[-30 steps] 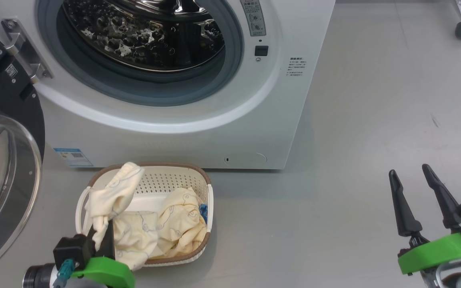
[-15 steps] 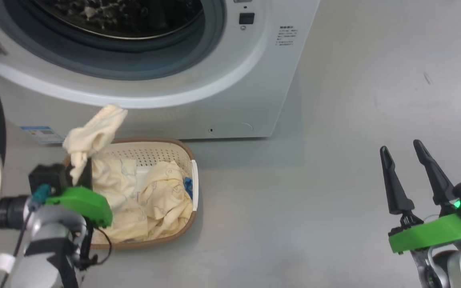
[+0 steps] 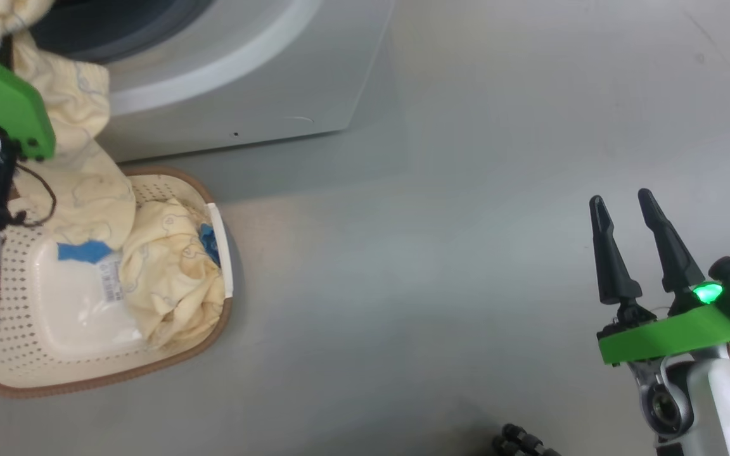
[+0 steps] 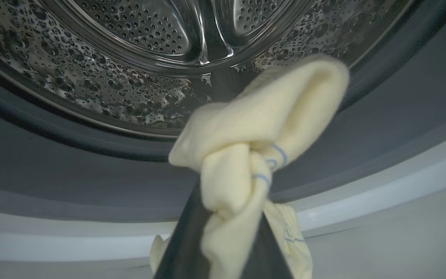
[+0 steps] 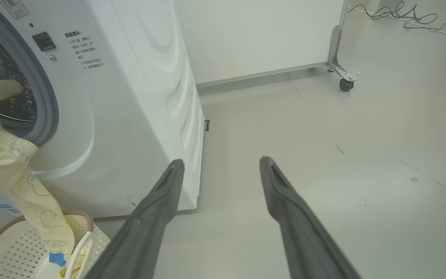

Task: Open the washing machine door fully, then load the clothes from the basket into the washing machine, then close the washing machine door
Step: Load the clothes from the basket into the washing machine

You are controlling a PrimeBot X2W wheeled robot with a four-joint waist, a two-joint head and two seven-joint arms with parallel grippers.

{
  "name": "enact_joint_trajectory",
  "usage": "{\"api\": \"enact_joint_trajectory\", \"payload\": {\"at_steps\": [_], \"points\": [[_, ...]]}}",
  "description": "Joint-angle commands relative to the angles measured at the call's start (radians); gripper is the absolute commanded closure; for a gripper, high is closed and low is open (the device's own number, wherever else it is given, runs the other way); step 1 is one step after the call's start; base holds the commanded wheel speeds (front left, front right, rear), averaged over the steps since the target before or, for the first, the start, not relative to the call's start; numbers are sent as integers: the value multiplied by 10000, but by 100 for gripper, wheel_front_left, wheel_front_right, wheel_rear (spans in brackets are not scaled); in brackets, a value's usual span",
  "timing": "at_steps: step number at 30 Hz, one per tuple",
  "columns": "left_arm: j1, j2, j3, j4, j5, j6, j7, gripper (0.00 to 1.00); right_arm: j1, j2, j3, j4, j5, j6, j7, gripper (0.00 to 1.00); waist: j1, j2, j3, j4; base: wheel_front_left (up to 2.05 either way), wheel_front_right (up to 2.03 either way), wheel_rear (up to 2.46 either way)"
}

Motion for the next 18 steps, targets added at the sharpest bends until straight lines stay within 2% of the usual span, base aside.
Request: {"api": "enact_joint_trajectory", "payload": {"at_steps": [1,6,12,15,18], "points": [[-502,589,272,-270,72,-63,131,100,-214,-125,209,-258,131,104,-127,0,0,0,657,-589,0,0,0],[-1999,1115,148,-11,85,-222,903,100,-476,-125,402,-304,589,104,-134,0,0,0,1298,-1000,0,0,0],[-3618,1902,-97,133,148,-380,1359,100,-706,-125,803,-319,1064,104,-135,0,0,0,2136,-1513,0,0,0],[-4454,2238,-233,-45,122,-429,1265,100,-811,-125,990,-367,1273,104,-136,0,0,0,2606,-1719,0,0,0],[-5362,2556,-162,-277,6,-450,688,100,-945,-125,1170,-455,1484,104,-136,0,0,0,3077,-1930,0,0,0]]}}
